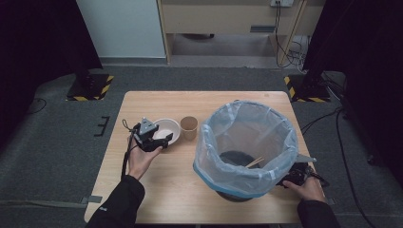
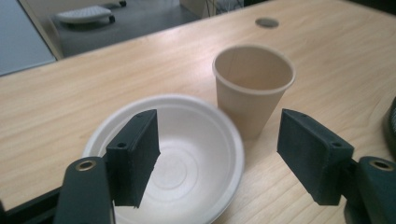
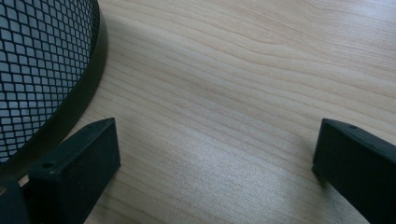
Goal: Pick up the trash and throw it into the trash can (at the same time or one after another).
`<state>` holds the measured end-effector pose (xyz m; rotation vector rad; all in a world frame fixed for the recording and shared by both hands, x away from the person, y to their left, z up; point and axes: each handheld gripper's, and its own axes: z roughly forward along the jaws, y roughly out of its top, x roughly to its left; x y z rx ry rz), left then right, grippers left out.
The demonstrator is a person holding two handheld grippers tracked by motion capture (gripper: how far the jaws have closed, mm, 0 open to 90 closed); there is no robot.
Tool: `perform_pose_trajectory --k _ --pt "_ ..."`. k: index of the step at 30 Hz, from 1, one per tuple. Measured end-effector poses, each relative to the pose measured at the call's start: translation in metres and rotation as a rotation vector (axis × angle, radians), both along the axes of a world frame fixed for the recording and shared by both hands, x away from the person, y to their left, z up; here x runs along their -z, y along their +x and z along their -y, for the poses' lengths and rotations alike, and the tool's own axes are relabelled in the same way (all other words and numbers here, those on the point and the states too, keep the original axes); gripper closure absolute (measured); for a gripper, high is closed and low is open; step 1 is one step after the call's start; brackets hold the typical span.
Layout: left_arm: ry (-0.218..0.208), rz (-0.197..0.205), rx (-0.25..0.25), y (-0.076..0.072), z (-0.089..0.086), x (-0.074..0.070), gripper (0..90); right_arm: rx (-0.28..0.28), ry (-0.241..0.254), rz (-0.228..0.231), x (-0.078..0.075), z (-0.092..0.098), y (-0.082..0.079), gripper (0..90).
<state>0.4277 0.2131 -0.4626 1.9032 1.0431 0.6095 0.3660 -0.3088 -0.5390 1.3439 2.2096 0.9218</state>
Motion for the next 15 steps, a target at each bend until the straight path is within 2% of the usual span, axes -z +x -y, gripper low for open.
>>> perform_pose_trajectory --k 10,15 --pt "0.109 -0.074 0.041 0.009 0.007 0.029 27.9 -0.003 -0.001 0.002 0.0 0.0 0.0 0.8" --pt "0.139 -0.084 0.067 0.013 0.013 0.036 28.0 -0.003 0.0 0.0 0.0 0.0 0.0 0.8"
